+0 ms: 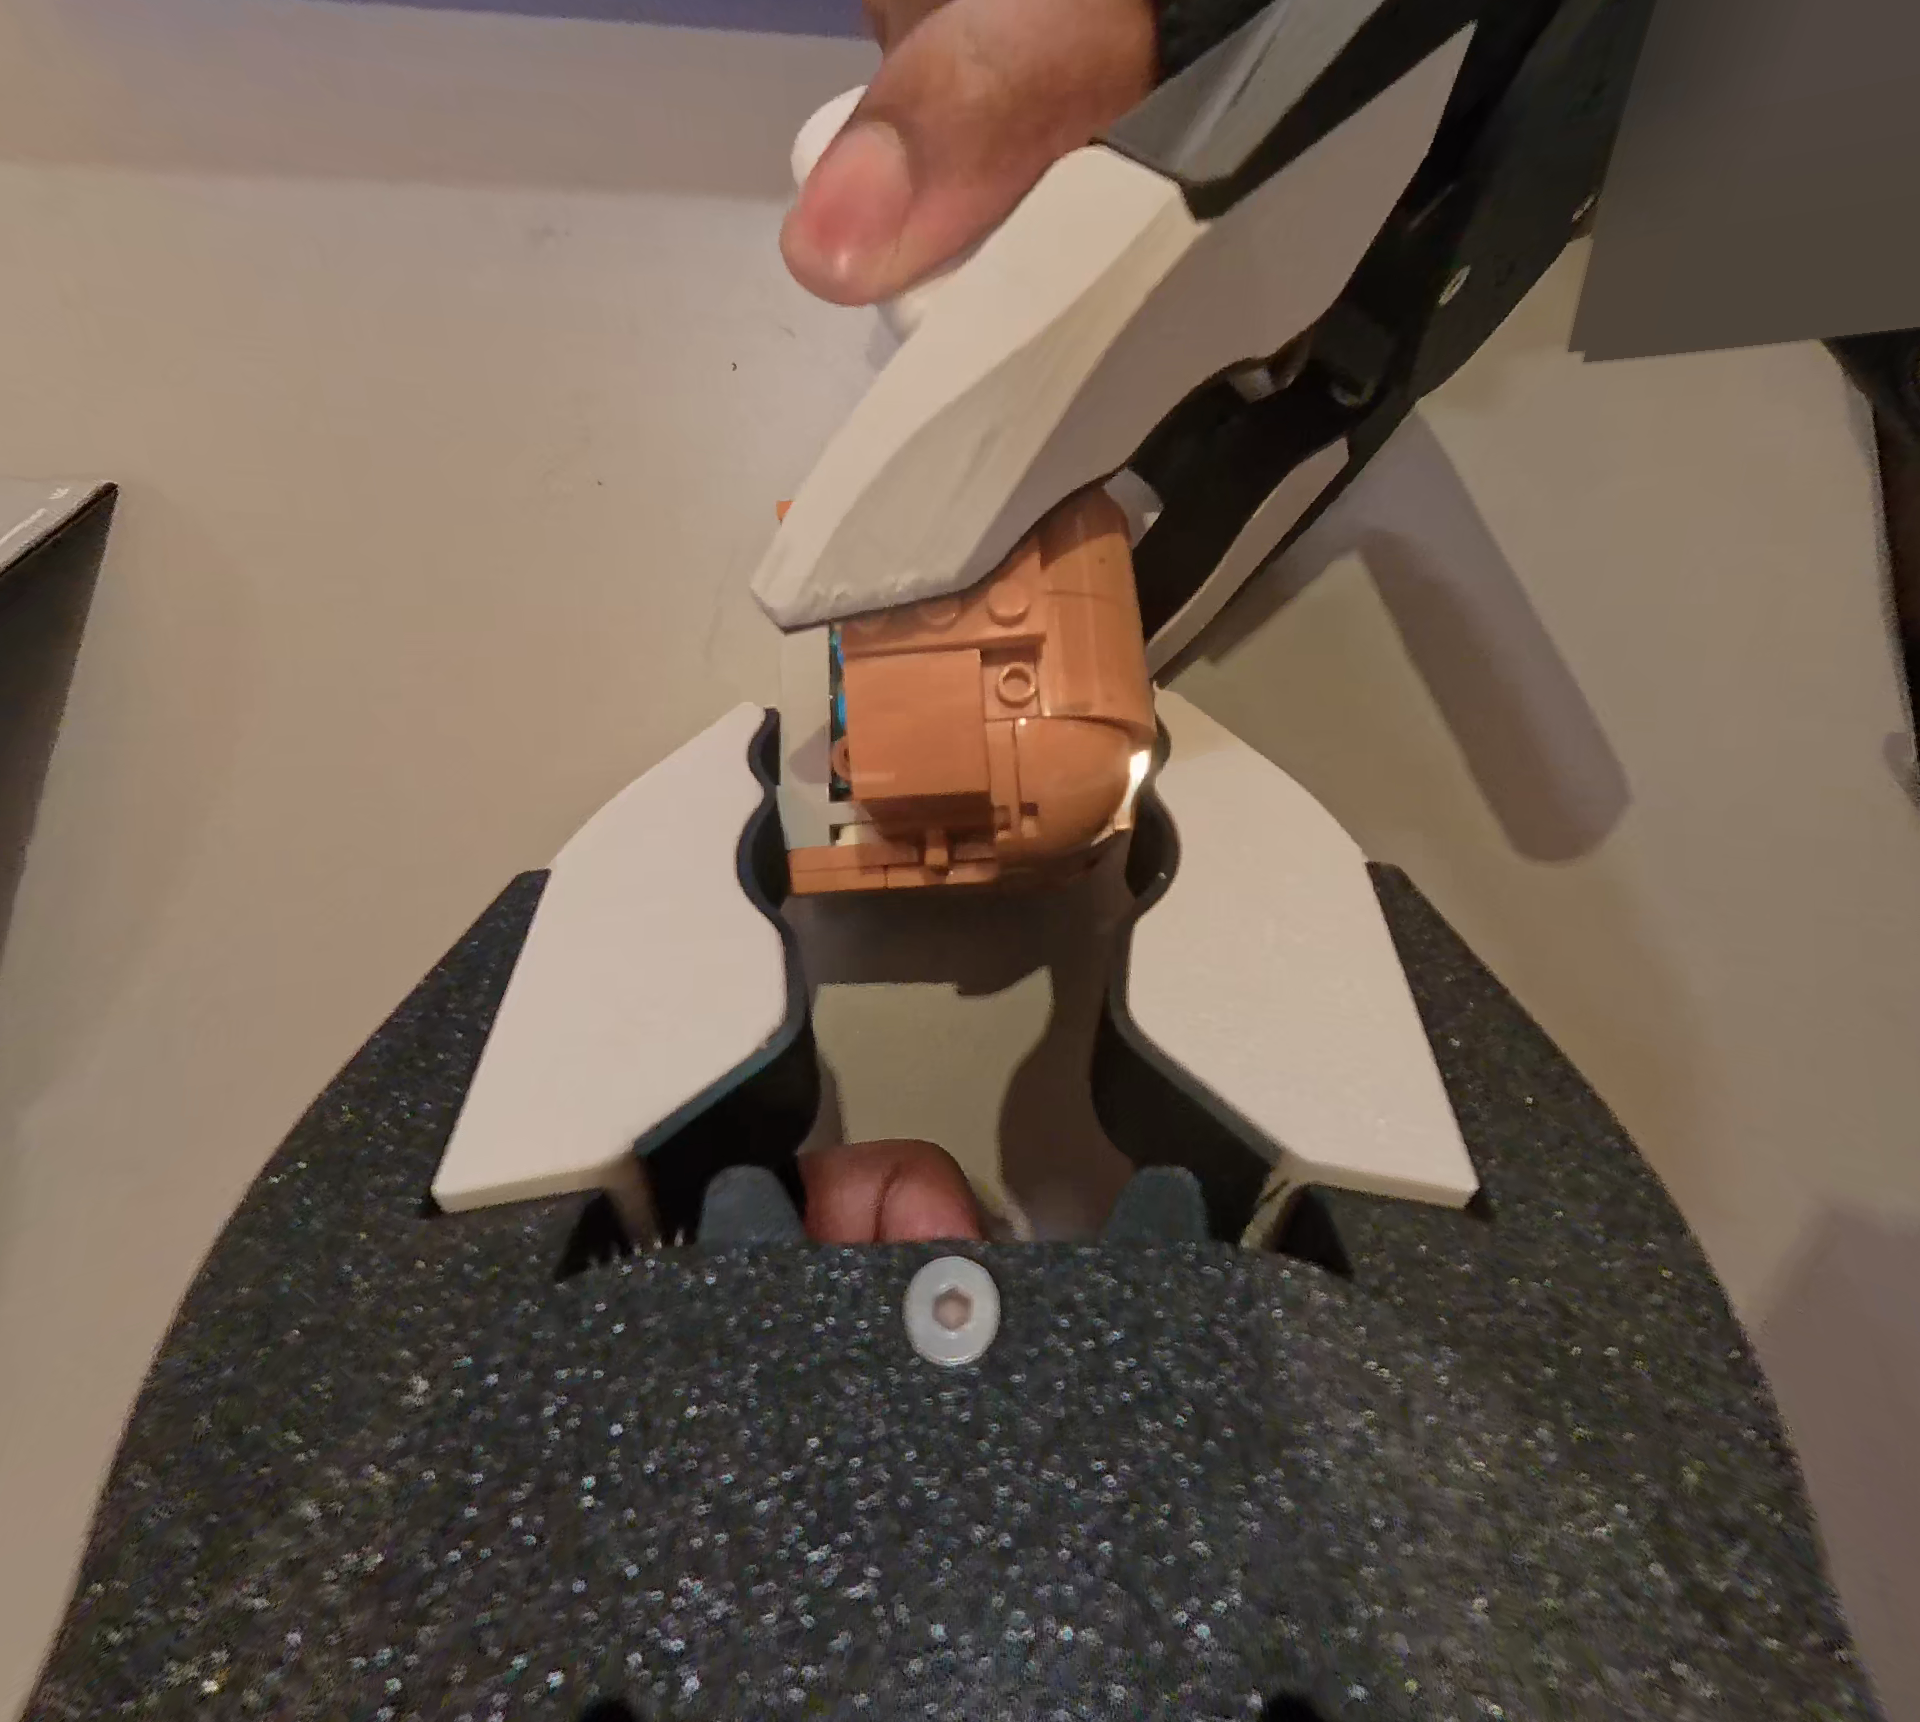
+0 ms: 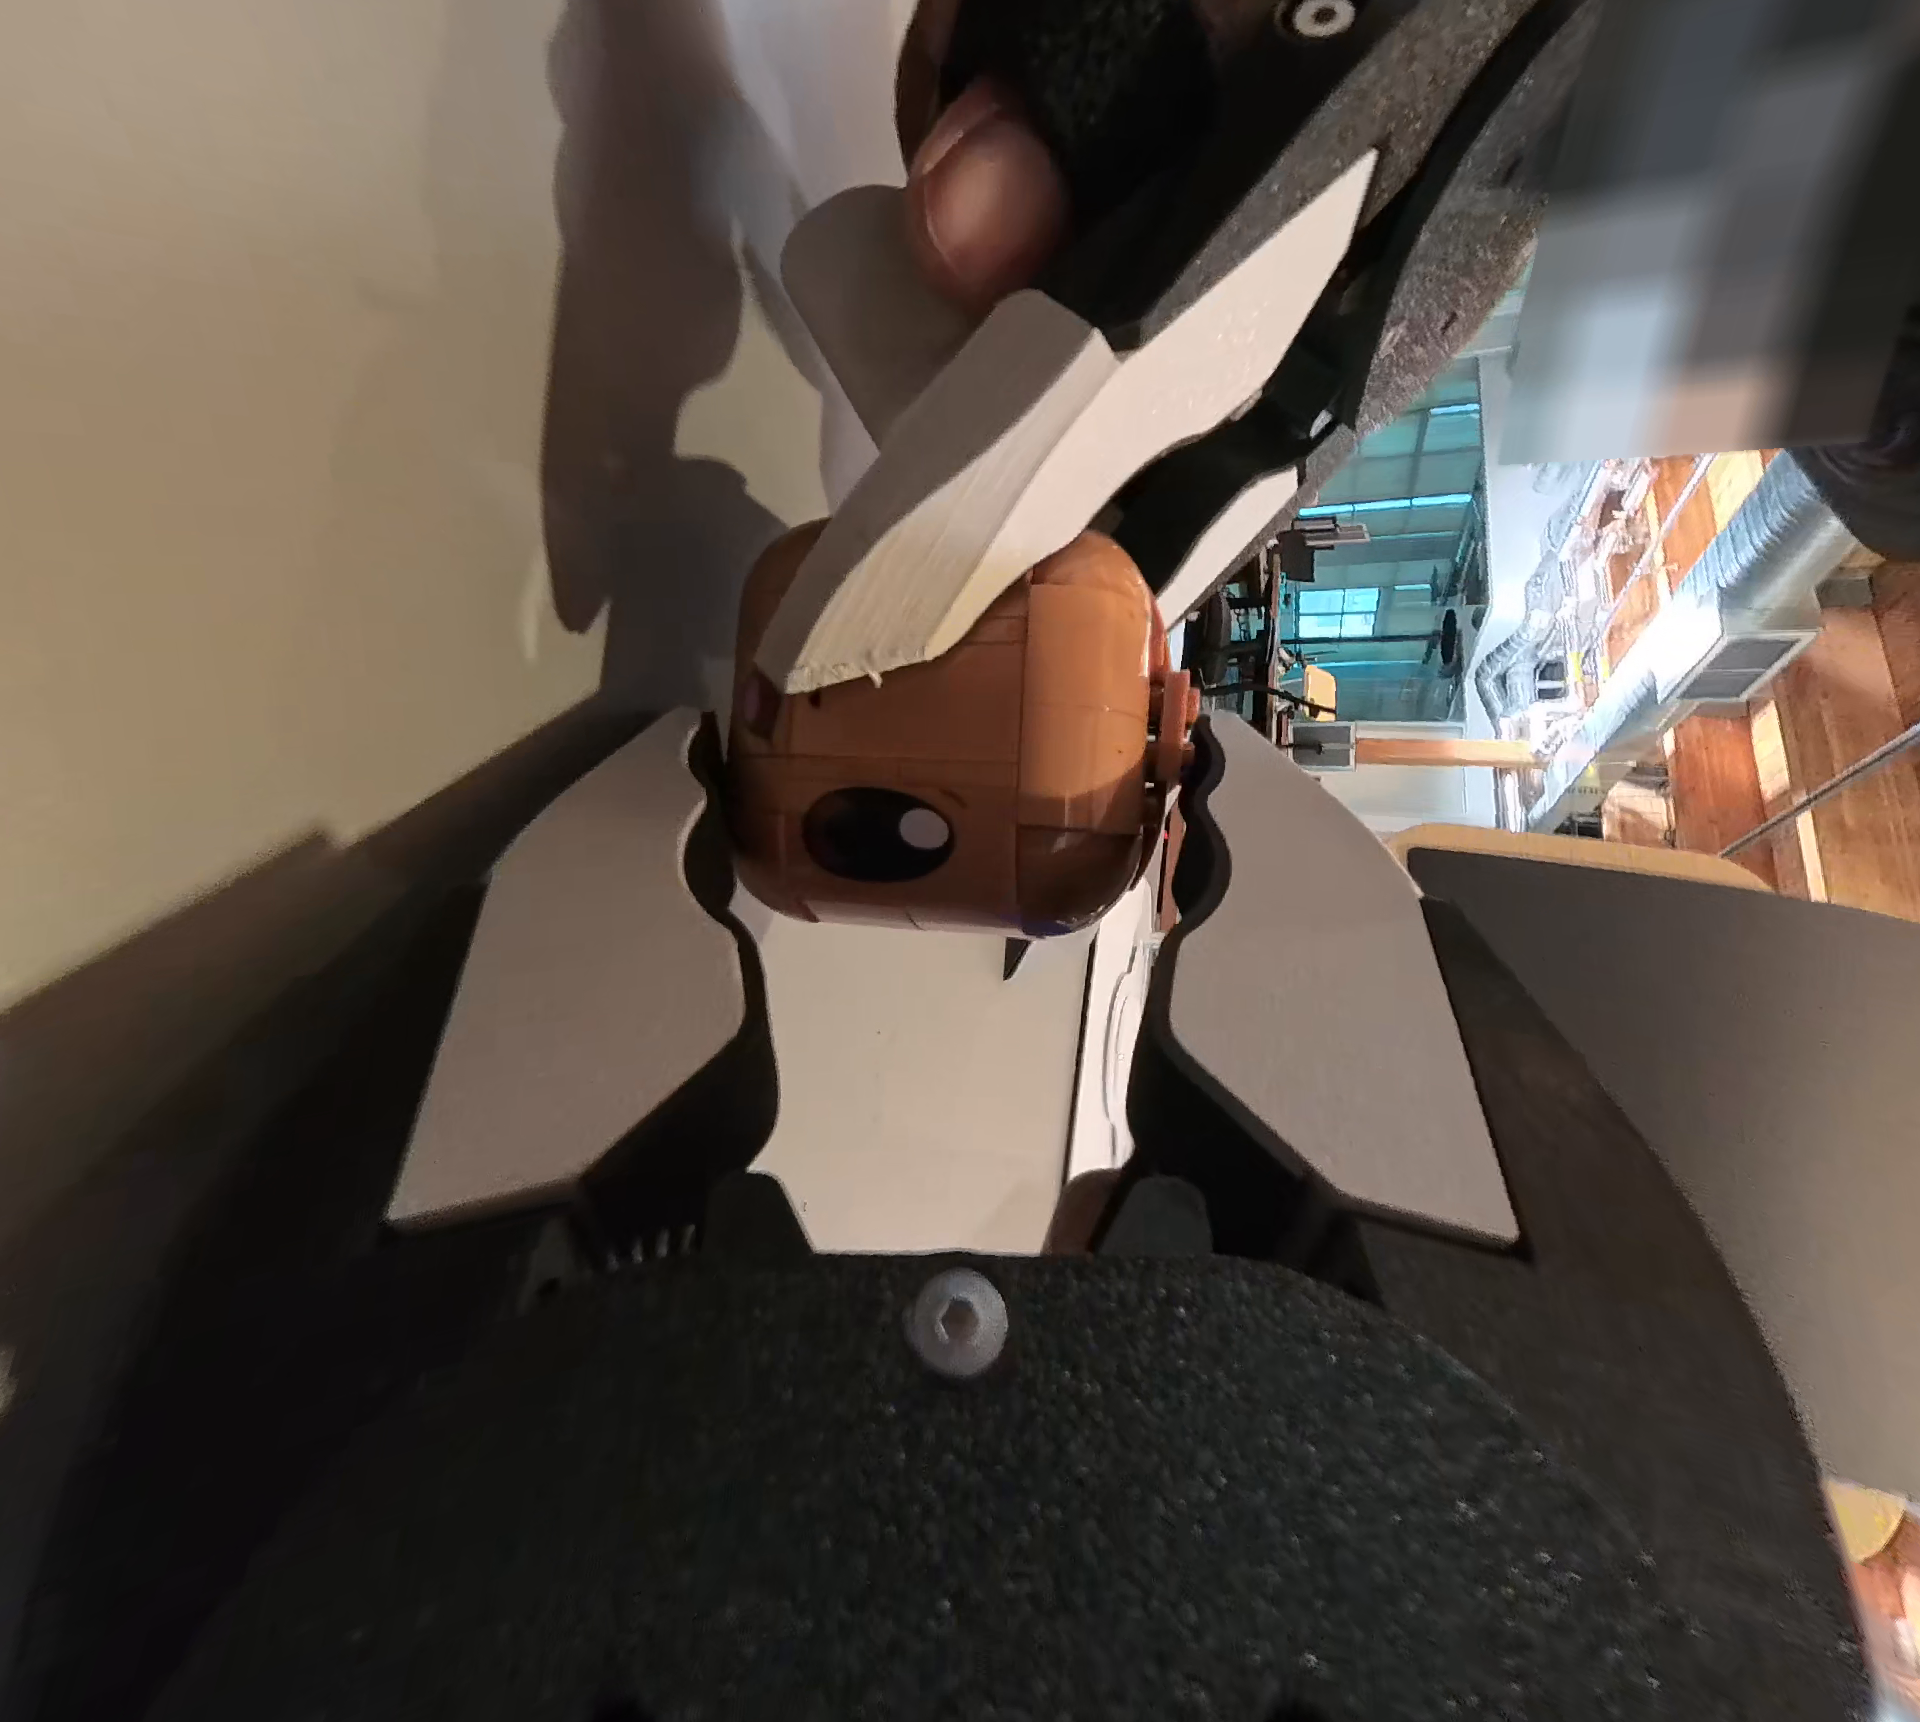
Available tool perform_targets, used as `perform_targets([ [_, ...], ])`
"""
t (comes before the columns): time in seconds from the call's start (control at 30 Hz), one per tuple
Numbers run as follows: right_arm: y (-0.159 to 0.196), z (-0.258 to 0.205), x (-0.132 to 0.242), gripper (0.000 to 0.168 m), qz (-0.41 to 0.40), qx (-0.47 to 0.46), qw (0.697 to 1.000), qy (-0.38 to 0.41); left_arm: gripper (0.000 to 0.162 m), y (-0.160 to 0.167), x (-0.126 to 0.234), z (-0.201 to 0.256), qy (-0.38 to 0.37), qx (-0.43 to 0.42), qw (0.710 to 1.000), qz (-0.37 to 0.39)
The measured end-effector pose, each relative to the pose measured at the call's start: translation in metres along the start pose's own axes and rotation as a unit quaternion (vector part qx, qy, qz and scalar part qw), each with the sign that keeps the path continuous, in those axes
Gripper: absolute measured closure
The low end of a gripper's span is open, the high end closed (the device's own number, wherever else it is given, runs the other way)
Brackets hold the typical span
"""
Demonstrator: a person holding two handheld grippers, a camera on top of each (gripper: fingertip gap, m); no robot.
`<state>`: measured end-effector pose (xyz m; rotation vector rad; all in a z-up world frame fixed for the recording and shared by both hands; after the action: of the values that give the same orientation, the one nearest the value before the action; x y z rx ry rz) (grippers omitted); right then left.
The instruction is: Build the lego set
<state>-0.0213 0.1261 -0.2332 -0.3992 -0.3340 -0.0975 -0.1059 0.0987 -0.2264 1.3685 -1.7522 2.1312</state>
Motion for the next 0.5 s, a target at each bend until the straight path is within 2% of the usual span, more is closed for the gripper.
perform_targets([
  [0.37, -0.0004, 0.0035, -0.0026, 0.073, -0.039, 0.000, 0.999, 0.031, 0.098, 0.0015, 0.0024, -0.0050, -0.027, 0.015, 0.999, -0.012],
  [0.5, -0.0062, 0.0020, -0.0061, 0.074, -0.045, 0.004, 0.998, 0.032, 0.098, 0.0005, 0.0030, -0.0049, -0.039, 0.011, 0.999, -0.024],
])
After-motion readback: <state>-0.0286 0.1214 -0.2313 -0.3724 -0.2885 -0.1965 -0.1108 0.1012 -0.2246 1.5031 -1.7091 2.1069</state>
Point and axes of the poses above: each gripper's, where its closed fingertips meet, x back along the fingers, y out of its underside, z = x × y across the jaws, the point moved 7 cm from there along x, back along the fingers, and after that the axes turned 11 degrees about -x, right-handed, at the moved point
